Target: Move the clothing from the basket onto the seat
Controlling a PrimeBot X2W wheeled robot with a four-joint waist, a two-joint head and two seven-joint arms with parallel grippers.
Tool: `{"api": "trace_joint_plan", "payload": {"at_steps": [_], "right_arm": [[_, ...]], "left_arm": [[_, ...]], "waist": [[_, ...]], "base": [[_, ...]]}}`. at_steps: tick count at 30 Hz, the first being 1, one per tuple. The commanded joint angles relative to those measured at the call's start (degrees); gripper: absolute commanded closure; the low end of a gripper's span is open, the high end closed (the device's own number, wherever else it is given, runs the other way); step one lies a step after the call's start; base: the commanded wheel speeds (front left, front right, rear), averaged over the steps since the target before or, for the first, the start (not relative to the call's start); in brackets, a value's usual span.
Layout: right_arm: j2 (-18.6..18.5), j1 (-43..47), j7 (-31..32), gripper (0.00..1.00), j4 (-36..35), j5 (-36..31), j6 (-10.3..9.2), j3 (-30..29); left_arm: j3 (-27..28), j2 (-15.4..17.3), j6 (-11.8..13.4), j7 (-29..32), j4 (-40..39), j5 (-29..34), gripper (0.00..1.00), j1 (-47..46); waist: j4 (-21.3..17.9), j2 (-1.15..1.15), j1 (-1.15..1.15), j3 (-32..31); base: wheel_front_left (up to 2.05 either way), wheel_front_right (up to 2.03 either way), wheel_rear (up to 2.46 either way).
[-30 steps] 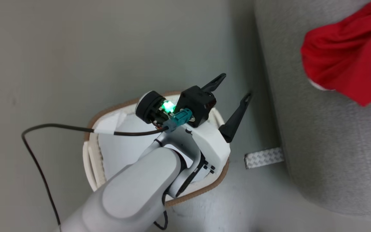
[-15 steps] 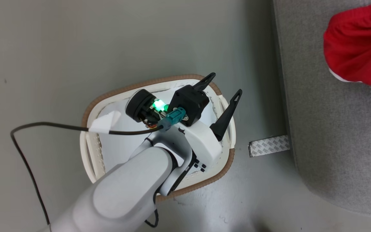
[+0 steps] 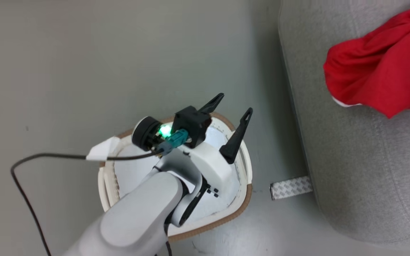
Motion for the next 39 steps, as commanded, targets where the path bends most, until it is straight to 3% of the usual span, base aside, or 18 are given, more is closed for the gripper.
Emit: {"api": "trace_joint_plan", "payload": {"at_steps": [1,11,19,29,39], "right_arm": [[0.8,2.5,-0.2,0.0,-1.7,0.6,-0.14,1.8],[4.2,16.3,-0.1,0.0,-18.1,9.8,-0.15,12.9],[6.5,30.6,-0.1,0.0,-30.0,17.3,-0.15,22.3],[9.2,45.0,-0.1,0.0,-36.8,20.7,-0.15,28.0],[10.9,54.8,-0.1,0.0,-42.1,22.3,-0.15,31.4]], "left_arm": [[0.6,-0.1,0.4,-1.6,0.9,-1.0,0.0,2.1],[4.5,0.2,2.2,-8.8,5.0,-5.7,0.0,10.3],[7.8,2.7,3.2,-13.6,6.8,-8.8,0.0,18.3],[13.1,5.6,3.9,-16.3,6.0,-8.2,0.0,28.1],[24.7,3.9,2.0,-16.2,2.7,-1.5,0.0,39.8]], "waist": [[0.2,0.0,0.0,-4.1],[2.9,0.0,0.0,-15.4],[5.6,0.0,0.0,-23.2],[9.4,0.0,0.0,-29.7],[12.0,0.0,0.0,-34.2]], "base": [[0.0,0.0,0.0],[0.0,0.0,0.0],[0.0,0.0,0.0],[0.0,0.0,0.0],[0.0,0.0,0.0]]}}
